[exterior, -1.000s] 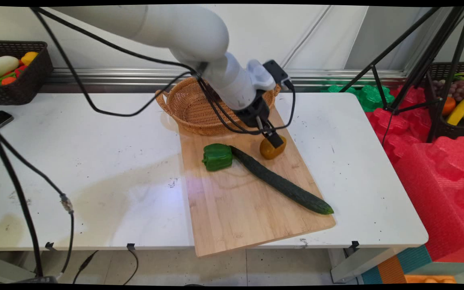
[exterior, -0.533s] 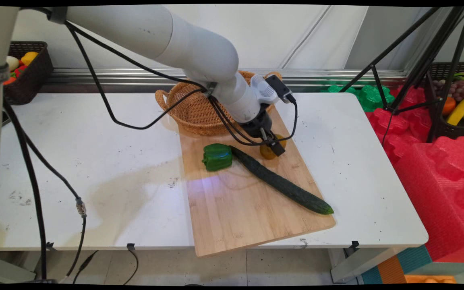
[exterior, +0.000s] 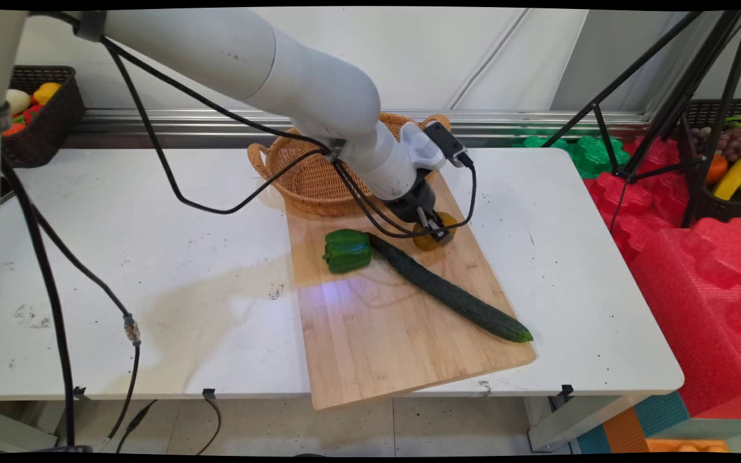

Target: Place the picked object in the vegetable basket

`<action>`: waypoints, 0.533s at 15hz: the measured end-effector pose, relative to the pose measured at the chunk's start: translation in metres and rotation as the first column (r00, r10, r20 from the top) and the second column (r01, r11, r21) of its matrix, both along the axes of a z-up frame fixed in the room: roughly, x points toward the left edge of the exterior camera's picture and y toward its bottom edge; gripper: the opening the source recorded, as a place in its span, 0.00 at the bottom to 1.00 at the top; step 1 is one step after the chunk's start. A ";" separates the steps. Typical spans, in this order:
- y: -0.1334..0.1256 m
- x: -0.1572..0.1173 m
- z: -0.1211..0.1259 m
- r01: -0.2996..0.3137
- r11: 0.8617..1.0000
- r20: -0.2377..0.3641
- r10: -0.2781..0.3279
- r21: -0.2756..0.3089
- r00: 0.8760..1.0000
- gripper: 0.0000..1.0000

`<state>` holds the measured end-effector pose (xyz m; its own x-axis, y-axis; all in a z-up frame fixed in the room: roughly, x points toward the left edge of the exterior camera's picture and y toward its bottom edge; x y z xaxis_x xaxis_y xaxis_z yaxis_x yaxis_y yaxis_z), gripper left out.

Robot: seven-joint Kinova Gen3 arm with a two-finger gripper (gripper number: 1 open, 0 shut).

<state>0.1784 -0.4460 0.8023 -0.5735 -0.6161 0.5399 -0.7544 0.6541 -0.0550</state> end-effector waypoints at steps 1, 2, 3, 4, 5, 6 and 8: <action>0.002 0.000 0.004 -0.001 1.000 -0.002 0.001 -0.008 1.000 0.00; 0.005 0.001 0.011 -0.001 1.000 -0.003 0.001 -0.021 1.000 0.00; 0.008 0.001 0.020 0.000 0.999 -0.005 0.000 -0.036 1.000 0.00; 0.011 0.002 0.030 0.003 0.999 -0.005 -0.003 -0.050 1.000 0.00; 0.015 0.004 0.042 0.006 0.998 -0.006 -0.006 -0.068 1.000 0.00; 0.018 0.006 0.054 0.010 0.996 -0.004 -0.010 -0.086 1.000 0.00; 0.027 0.013 0.083 0.029 0.992 0.008 -0.028 -0.125 1.000 0.00</action>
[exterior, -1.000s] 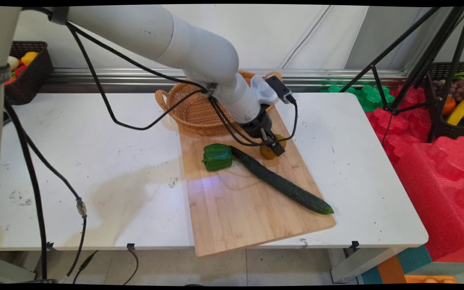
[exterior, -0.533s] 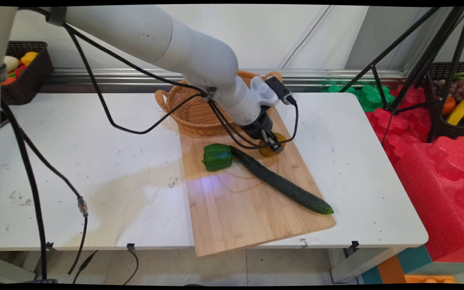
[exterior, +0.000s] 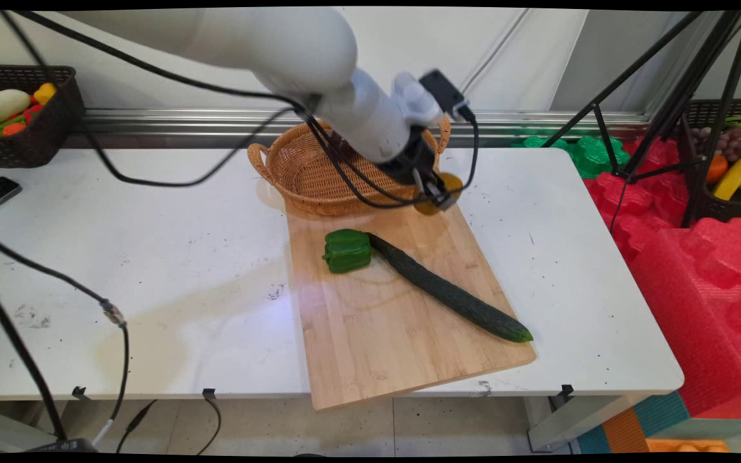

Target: Place the picked object in the vegetable basket

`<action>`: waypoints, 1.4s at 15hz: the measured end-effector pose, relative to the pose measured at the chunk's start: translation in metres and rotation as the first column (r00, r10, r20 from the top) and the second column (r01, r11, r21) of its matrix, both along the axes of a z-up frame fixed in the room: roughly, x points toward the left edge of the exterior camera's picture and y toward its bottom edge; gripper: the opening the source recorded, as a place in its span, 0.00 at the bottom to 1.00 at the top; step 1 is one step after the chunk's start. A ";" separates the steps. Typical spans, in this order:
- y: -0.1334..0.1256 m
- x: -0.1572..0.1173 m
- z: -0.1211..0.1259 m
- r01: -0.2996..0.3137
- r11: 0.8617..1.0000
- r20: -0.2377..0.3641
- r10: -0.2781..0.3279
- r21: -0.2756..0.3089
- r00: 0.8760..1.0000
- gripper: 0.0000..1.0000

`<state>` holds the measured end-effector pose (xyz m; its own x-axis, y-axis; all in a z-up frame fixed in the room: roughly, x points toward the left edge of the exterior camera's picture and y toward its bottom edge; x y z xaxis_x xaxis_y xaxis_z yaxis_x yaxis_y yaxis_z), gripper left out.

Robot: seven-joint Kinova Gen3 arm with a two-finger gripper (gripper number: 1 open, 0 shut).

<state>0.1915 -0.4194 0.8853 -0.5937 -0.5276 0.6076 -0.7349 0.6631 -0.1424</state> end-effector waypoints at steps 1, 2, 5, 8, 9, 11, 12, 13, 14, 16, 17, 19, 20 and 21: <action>0.004 0.005 0.013 0.010 1.000 0.009 -0.010 -0.016 1.000 0.00; 0.007 0.011 0.024 0.018 0.999 0.019 -0.018 -0.028 1.000 0.00; 0.015 0.037 0.053 0.034 0.998 0.069 -0.030 -0.059 0.997 0.00; 0.013 0.069 0.071 0.030 0.996 0.125 -0.019 -0.085 0.992 0.00; 0.009 0.078 0.075 0.029 0.995 0.140 -0.015 -0.094 0.990 0.00; -0.001 0.090 0.080 0.037 0.993 0.166 -0.018 -0.109 0.986 0.00; -0.004 0.093 0.080 0.042 0.993 0.174 -0.022 -0.112 0.985 0.00; -0.010 0.096 0.080 0.051 0.992 0.184 -0.029 -0.115 0.982 0.00; -0.019 0.099 0.077 0.065 0.991 0.195 -0.041 -0.114 0.980 0.00; -0.037 0.101 0.067 0.099 0.990 0.213 -0.076 -0.103 0.974 0.00; -0.046 0.101 0.061 0.117 0.988 0.219 -0.094 -0.096 0.971 0.00; -0.065 0.100 0.048 0.162 0.984 0.234 -0.140 -0.078 0.962 0.00; -0.074 0.099 0.039 0.185 0.981 0.243 -0.164 -0.066 0.956 0.00; -0.080 0.098 0.034 0.198 0.978 0.247 -0.178 -0.059 0.952 0.00</action>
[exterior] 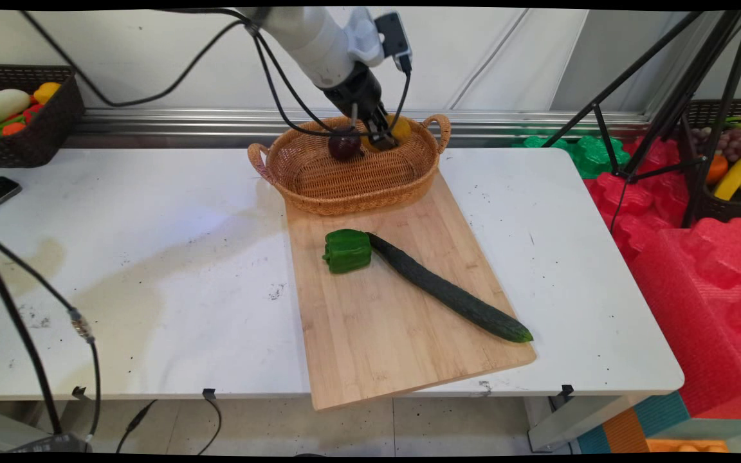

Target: Place the picked object in the vegetable basket

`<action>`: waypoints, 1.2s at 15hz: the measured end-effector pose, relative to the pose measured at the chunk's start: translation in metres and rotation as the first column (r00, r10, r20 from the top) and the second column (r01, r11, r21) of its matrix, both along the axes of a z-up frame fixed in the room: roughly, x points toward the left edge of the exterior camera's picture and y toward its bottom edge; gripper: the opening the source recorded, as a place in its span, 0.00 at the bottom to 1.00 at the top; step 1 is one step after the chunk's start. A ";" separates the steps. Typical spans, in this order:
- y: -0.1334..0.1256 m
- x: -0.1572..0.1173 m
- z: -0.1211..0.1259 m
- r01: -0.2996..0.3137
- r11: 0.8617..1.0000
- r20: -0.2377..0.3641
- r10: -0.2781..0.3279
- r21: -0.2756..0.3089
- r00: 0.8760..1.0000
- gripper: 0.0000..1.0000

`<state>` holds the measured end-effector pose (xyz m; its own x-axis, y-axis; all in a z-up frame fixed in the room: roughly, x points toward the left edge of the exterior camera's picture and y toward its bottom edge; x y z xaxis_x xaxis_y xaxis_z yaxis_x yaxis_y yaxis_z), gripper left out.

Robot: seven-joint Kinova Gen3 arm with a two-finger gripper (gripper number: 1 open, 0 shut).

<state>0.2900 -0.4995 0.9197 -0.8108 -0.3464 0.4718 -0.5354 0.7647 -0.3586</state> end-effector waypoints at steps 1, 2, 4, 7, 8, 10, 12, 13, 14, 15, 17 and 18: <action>-0.005 -0.001 -0.005 0.013 1.000 0.006 -0.013 0.006 1.000 0.00; -0.013 -0.001 -0.012 0.032 0.999 0.014 -0.033 0.016 0.999 0.00; -0.033 -0.003 -0.032 0.080 0.996 0.032 -0.082 0.042 0.996 0.00; -0.053 -0.005 -0.053 0.130 0.989 0.048 -0.134 0.070 0.990 0.00; -0.059 -0.004 -0.060 0.145 0.986 0.051 -0.150 0.079 0.987 0.00; -0.069 -0.004 -0.070 0.172 0.981 0.057 -0.178 0.094 0.982 0.00; -0.077 -0.003 -0.078 0.196 0.975 0.062 -0.203 0.105 0.977 0.00; -0.080 -0.003 -0.082 0.208 0.972 0.064 -0.216 0.108 0.974 0.00; -0.083 -0.002 -0.084 0.218 0.970 0.066 -0.226 0.111 0.972 0.00; -0.084 -0.002 -0.085 0.225 0.968 0.068 -0.234 0.112 0.970 1.00; -0.087 -0.001 -0.087 0.241 0.964 0.072 -0.250 0.112 0.966 1.00; -0.088 -0.001 -0.087 0.248 0.962 0.074 -0.257 0.111 0.964 1.00</action>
